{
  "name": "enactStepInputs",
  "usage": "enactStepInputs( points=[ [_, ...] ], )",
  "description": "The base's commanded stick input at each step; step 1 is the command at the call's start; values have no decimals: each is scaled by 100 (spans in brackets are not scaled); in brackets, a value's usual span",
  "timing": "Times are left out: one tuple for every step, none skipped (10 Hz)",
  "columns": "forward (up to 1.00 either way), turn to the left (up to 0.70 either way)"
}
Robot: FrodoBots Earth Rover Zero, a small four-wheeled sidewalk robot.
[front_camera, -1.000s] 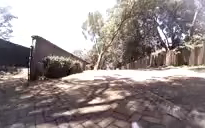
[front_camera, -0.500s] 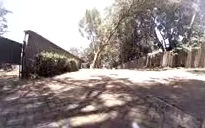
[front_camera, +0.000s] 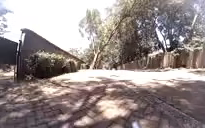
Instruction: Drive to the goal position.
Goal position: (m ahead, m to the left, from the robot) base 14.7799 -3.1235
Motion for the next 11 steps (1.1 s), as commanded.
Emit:
enactStepInputs(
  points=[
    [70,0],
    [70,0],
    [70,0],
    [70,0],
    [70,0],
    [70,0],
    [70,0],
    [70,0],
    [70,0],
    [70,0],
    [70,0]
  ],
)
